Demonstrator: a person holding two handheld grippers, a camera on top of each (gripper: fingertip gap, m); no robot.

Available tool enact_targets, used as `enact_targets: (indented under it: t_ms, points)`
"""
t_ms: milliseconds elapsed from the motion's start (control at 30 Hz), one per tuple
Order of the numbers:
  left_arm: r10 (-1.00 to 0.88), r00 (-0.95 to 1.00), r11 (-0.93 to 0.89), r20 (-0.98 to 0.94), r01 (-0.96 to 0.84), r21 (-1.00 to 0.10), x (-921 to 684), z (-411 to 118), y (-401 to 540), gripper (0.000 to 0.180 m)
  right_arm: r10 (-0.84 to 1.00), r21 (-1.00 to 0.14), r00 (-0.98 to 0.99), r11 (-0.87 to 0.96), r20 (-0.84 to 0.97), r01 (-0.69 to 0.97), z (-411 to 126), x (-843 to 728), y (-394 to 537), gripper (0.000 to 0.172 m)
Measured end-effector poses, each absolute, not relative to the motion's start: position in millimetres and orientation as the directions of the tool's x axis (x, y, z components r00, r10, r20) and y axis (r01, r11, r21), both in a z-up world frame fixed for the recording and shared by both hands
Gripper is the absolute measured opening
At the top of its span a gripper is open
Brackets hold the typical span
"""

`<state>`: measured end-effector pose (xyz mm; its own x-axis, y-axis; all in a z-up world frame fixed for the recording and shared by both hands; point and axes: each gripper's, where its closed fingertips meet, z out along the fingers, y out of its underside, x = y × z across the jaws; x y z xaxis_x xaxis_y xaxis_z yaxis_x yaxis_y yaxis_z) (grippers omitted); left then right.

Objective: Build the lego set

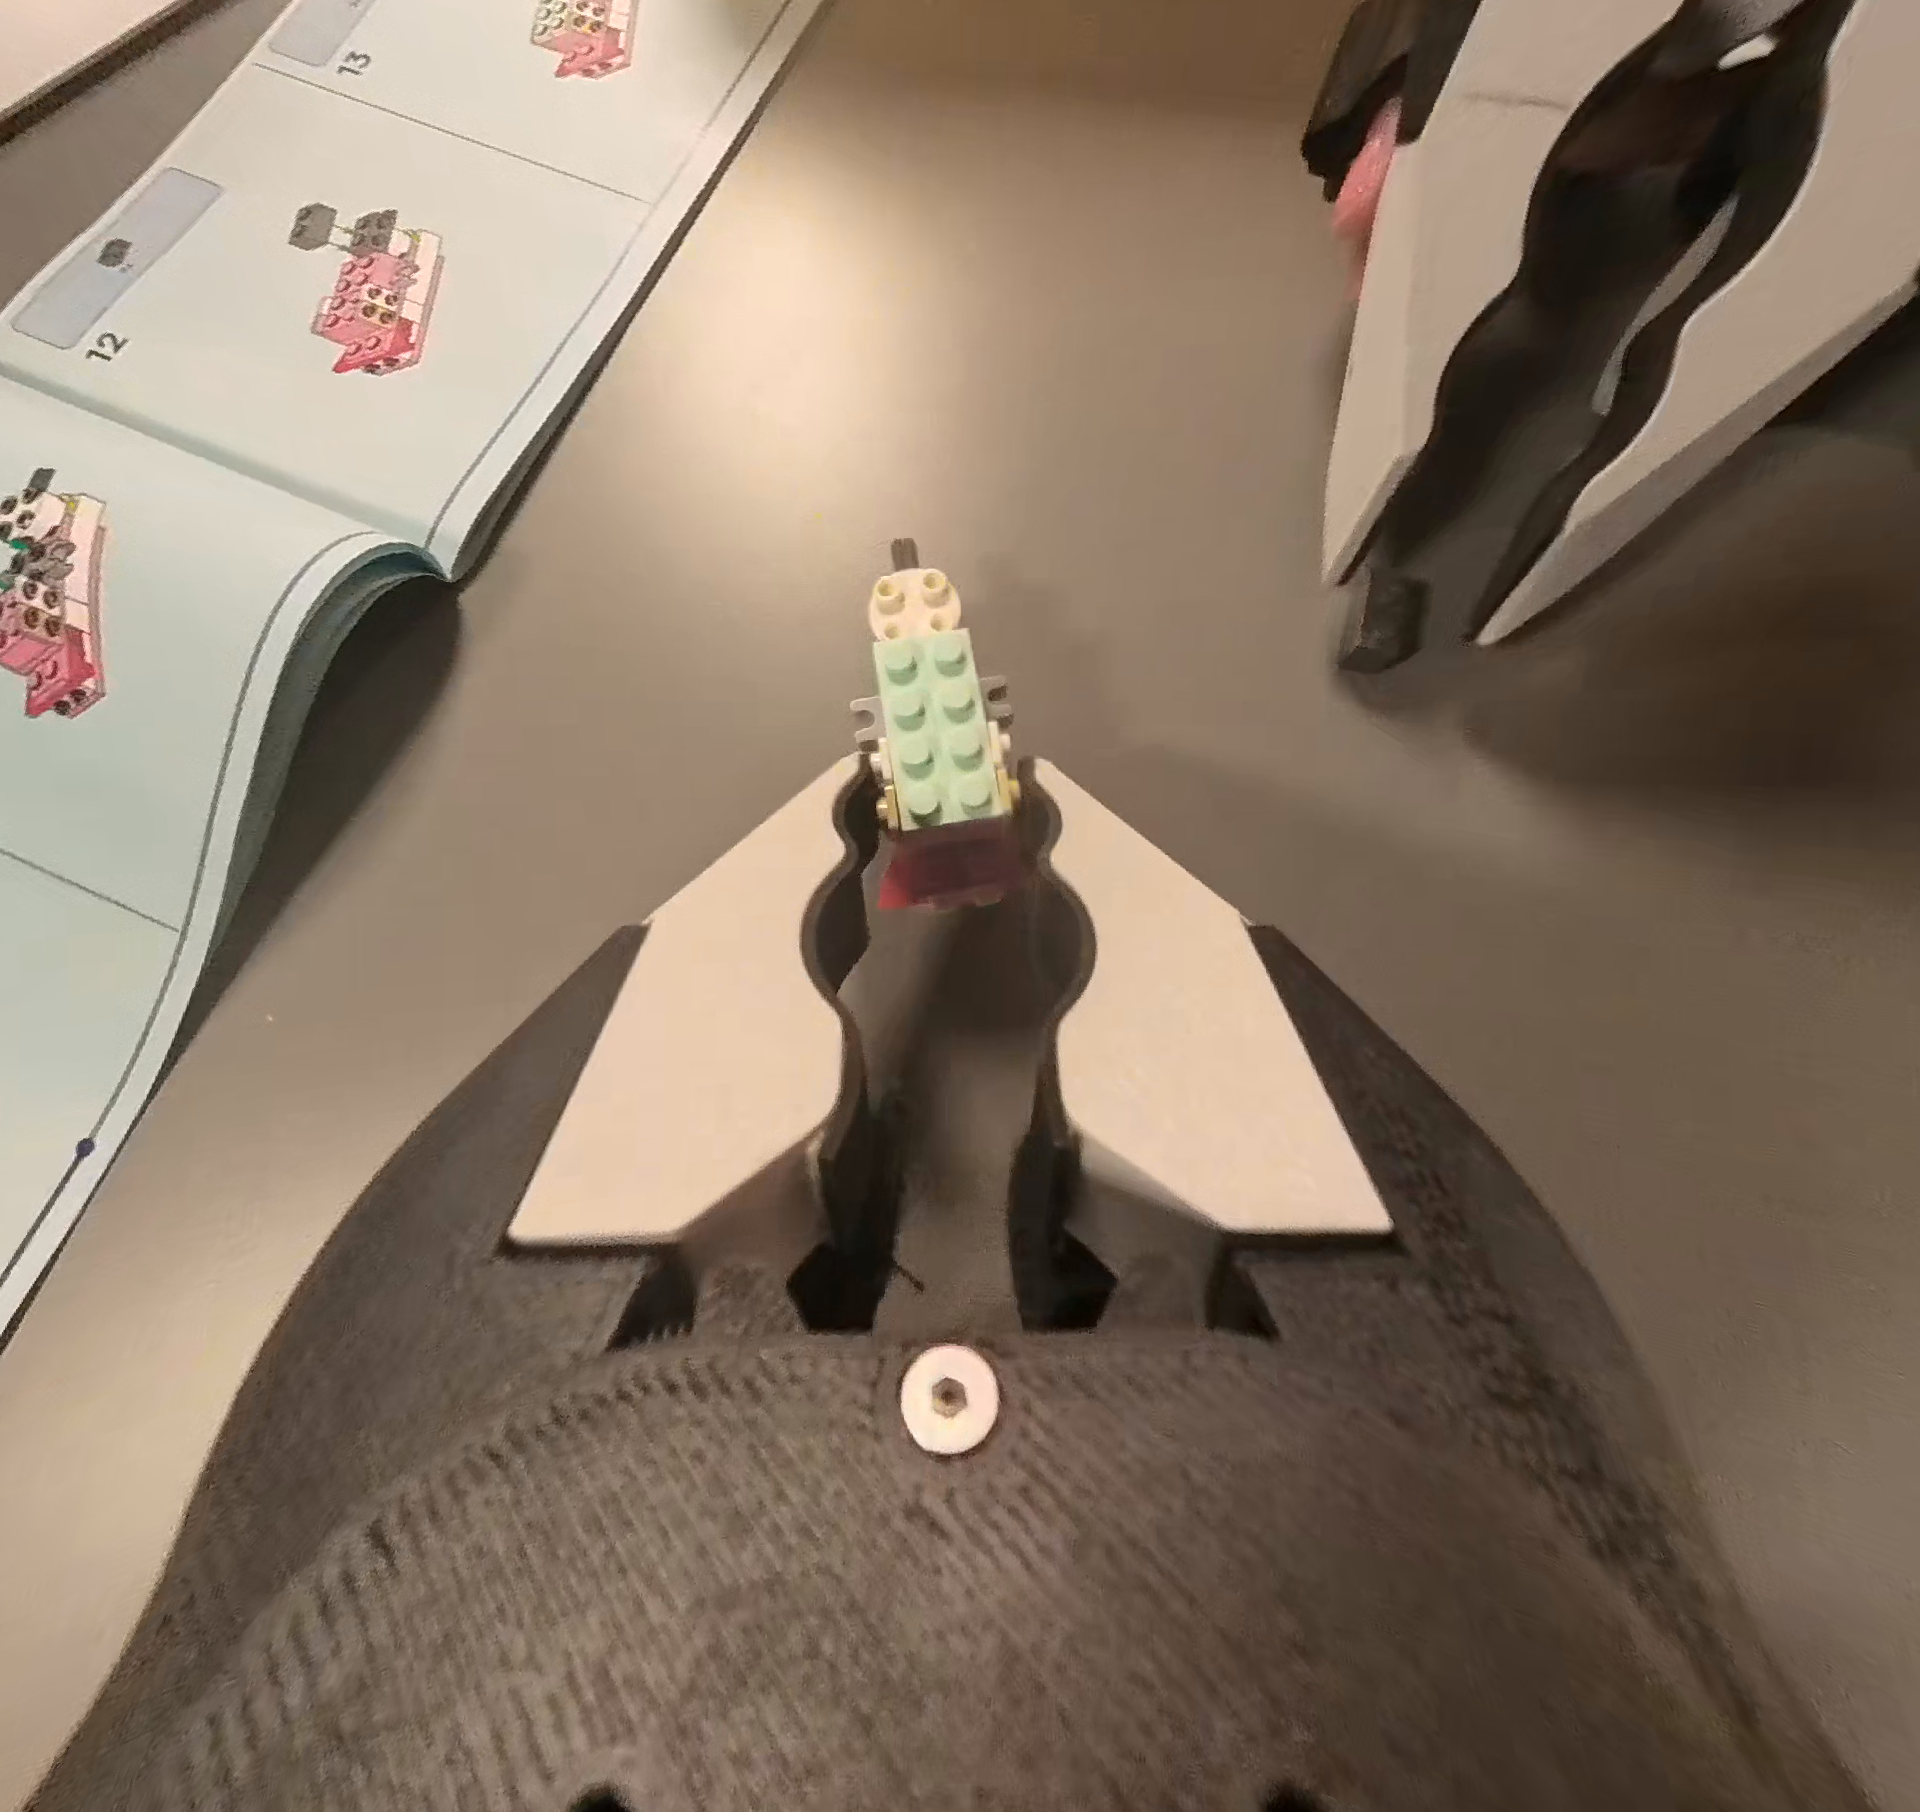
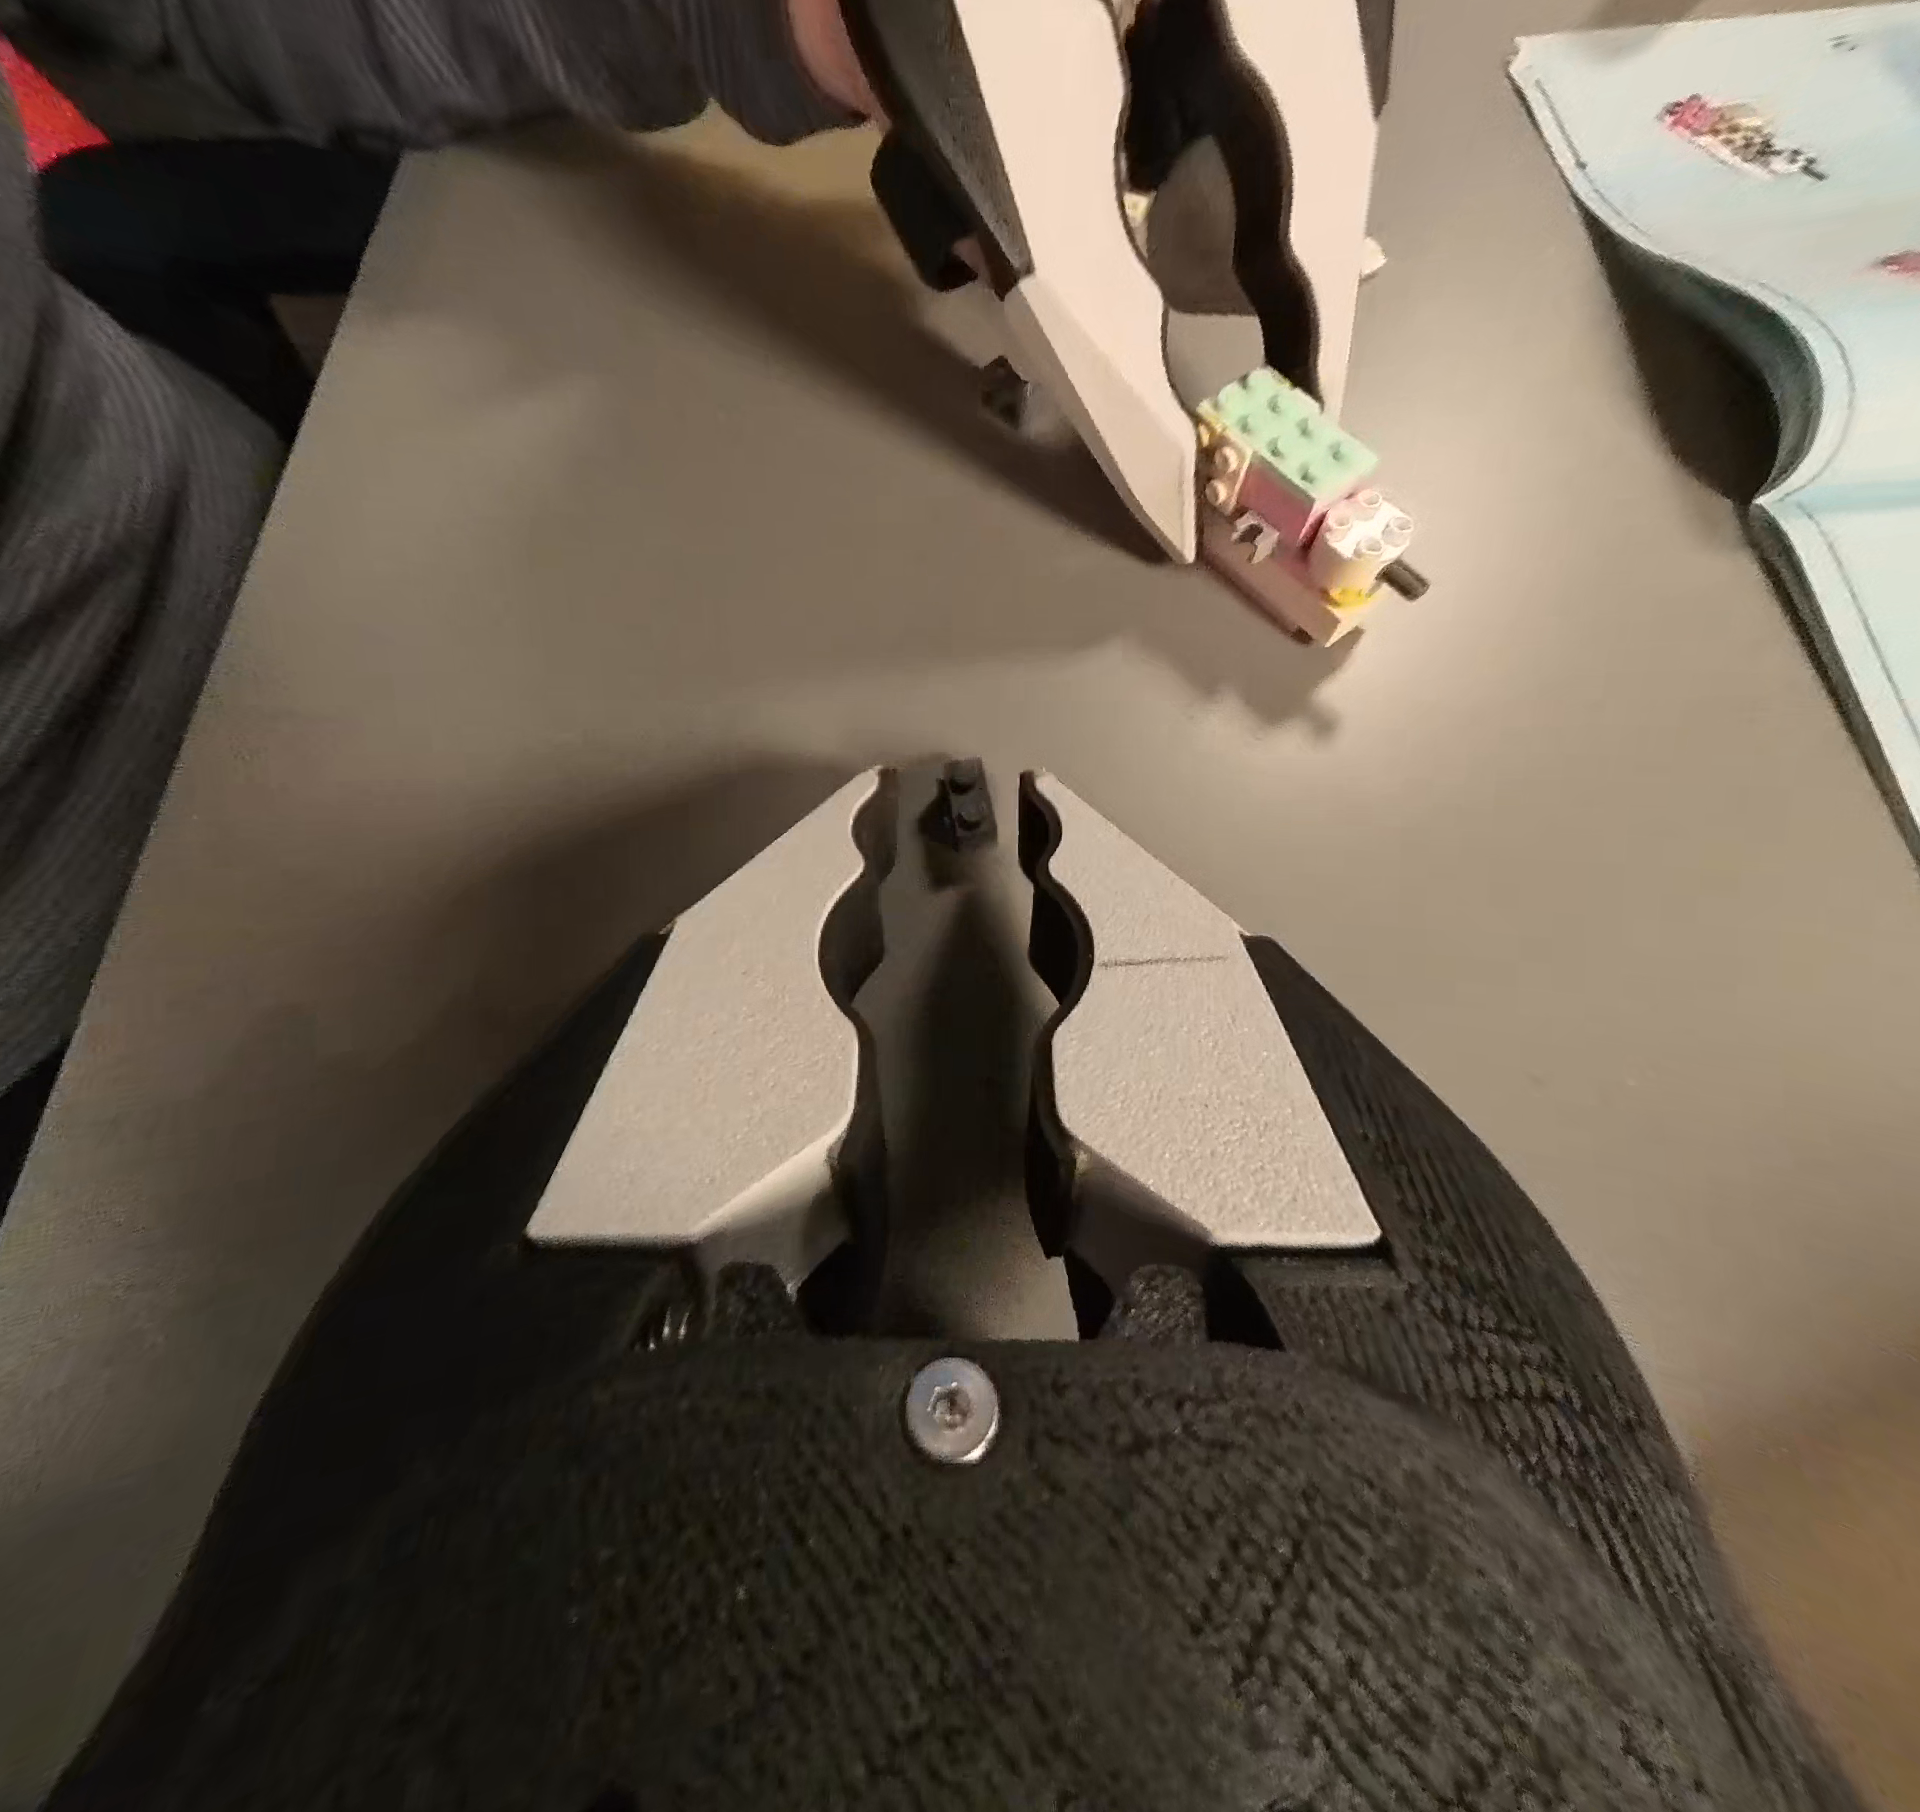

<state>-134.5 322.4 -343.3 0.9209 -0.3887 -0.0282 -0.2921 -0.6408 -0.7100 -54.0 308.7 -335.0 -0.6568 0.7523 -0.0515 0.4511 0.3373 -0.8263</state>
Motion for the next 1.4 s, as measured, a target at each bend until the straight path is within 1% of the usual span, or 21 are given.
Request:
enact_targets:
  t_ms: [100, 200, 400, 467, 600, 667, 800, 933, 1067, 1400]
  points:
    - [-0.406, 0.914, -0.64, -0.003, -0.286, -0.713, -133.8, -343.4, 320.1, 0.025, 0.754, -0.842, -0.656, 0.335, -0.029, 0.422, -330.5, -54.5, 309.3, 0.021]
    - [-0.424, 0.905, -0.628, -0.009, -0.301, -0.717, -133.3, -343.4, 318.3, 0.025, 0.75, -0.83, -0.662, 0.376, 0.012, 0.411, -333.5, -54.9, 308.7, 0.019]
    - [-0.484, 0.873, -0.586, -0.063, -0.377, -0.717, -128.5, -343.1, 312.4, 0.025, 0.746, -0.803, -0.666, 0.411, 0.024, 0.431, -340.3, -54.8, 308.0, 0.006]
    - [-0.509, 0.858, -0.571, -0.066, -0.393, -0.721, -125.8, -342.9, 309.4, 0.025, 0.747, -0.806, -0.664, 0.404, 0.018, 0.432, -338.6, -55.5, 308.0, 0.006]
    - [-0.573, 0.819, -0.512, -0.044, -0.399, -0.76, -115.5, -336.2, 302.2, 0.025, 0.749, -0.876, -0.66, 0.356, 0.06, 0.325, -301.1, -69.4, 303.6, 0.005]
    - [-0.604, 0.797, -0.48, -0.021, -0.385, -0.789, -109.4, -329.8, 298.6, 0.025, 0.745, -0.882, -0.661, 0.365, 0.085, 0.298, -286.0, -74.5, 303.8, 0.005]
    - [-0.643, 0.766, -0.431, -0.002, -0.364, -0.826, -101.3, -320.2, 294.2, 0.025, 0.723, -0.837, -0.683, 0.437, 0.108, 0.33, -277.6, -83.9, 305.7, 0.005]
    - [-0.658, 0.753, -0.408, -0.022, -0.38, -0.83, -97.3, -318.4, 292.6, 0.025, 0.694, -0.795, -0.712, 0.489, 0.104, 0.36, -274.2, -90.0, 302.2, 0.005]
    - [-0.666, 0.746, -0.394, -0.001, -0.352, -0.849, -93.1, -313.0, 292.1, 0.025, 0.674, -0.754, -0.734, 0.524, 0.082, 0.397, -279.1, -90.3, 300.7, 0.005]
    - [-0.68, 0.733, -0.369, -0.019, -0.365, -0.855, -88.9, -313.6, 291.8, 0.025, 0.626, -0.672, -0.78, 0.584, 0.015, 0.455, -281.6, -86.4, 296.1, 0.005]
